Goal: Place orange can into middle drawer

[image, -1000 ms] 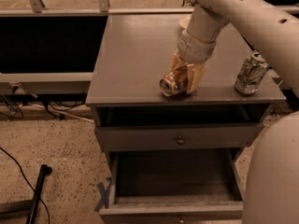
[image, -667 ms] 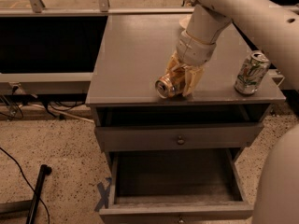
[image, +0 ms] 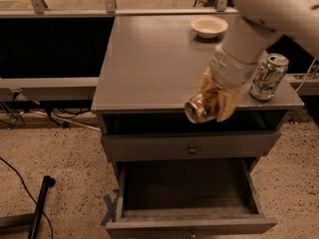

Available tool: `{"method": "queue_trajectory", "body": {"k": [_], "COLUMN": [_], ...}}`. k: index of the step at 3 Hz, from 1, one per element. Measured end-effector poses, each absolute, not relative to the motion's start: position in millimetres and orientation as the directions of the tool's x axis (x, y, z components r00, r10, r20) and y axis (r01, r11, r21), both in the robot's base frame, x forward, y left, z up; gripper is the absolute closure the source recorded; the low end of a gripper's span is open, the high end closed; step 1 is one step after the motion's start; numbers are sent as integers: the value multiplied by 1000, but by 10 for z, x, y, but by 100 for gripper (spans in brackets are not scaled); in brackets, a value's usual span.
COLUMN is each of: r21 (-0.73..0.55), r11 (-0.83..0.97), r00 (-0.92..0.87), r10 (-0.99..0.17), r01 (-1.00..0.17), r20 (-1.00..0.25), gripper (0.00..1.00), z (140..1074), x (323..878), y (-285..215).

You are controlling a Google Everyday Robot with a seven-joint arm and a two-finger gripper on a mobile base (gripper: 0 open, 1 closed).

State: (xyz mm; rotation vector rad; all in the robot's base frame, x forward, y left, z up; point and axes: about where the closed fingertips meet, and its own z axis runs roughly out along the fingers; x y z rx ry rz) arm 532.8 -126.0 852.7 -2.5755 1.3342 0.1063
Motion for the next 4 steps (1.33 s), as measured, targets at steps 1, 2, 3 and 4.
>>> {"method": "queue_trajectory", "body": {"k": [1,2,3,4], "r21": [-226,-229,-229,-219], "r11": [-446,-416,-410,-309], "r00": [473,443,440,358], "r10": [-877,-893,-893,-902], "r01": [-866,-880,-883,-925], "r20": [-84,-81,-94,-242], "gripper": [100,100,100,100], "z": [8268,7985,7953,7585], "x": [5038,4948,4948,4888], "y": [-1861,-2003,-1981,-1908]}}
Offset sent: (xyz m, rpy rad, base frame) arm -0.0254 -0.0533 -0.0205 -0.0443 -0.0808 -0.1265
